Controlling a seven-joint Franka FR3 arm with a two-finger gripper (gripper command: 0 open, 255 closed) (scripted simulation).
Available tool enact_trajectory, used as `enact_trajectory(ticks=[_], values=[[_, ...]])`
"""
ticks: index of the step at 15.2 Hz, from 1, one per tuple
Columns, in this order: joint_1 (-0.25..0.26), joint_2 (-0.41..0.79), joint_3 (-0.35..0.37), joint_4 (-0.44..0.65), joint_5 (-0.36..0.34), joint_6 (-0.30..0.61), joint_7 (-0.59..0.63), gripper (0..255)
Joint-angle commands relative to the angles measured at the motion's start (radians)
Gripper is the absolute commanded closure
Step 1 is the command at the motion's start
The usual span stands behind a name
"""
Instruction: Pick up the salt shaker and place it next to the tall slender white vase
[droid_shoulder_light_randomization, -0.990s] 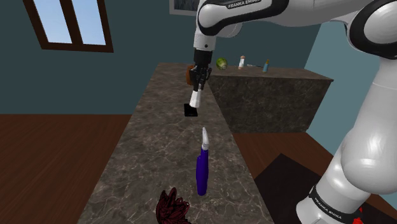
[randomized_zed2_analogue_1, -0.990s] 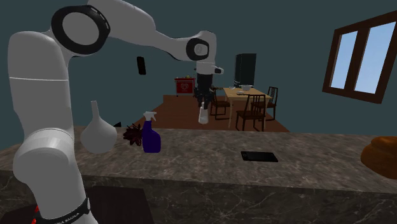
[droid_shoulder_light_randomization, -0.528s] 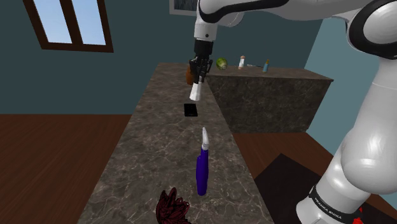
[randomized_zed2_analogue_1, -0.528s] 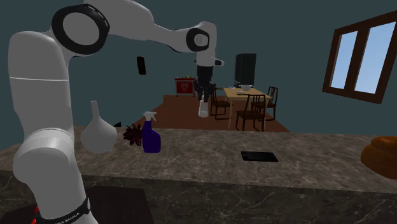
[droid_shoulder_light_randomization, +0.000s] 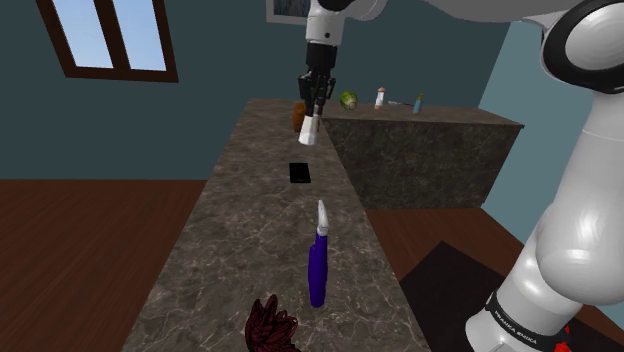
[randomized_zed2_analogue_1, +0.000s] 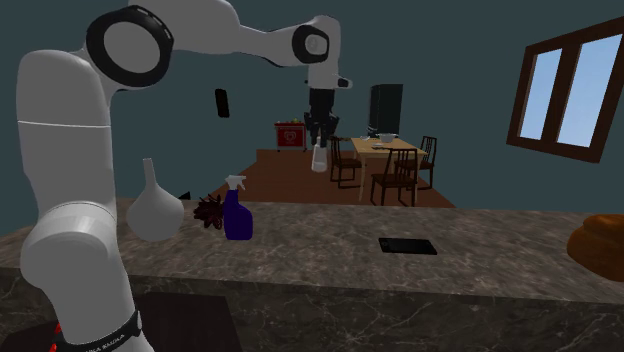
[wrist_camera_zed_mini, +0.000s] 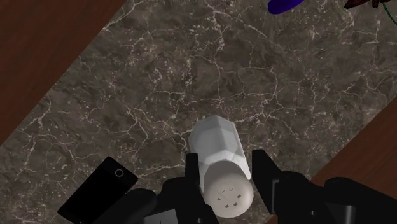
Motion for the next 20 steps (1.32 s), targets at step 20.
enact_trajectory(ticks=[20], values=[[0.016, 0.036, 0.010, 0.303, -0.002, -0.264, 0.046, 255]])
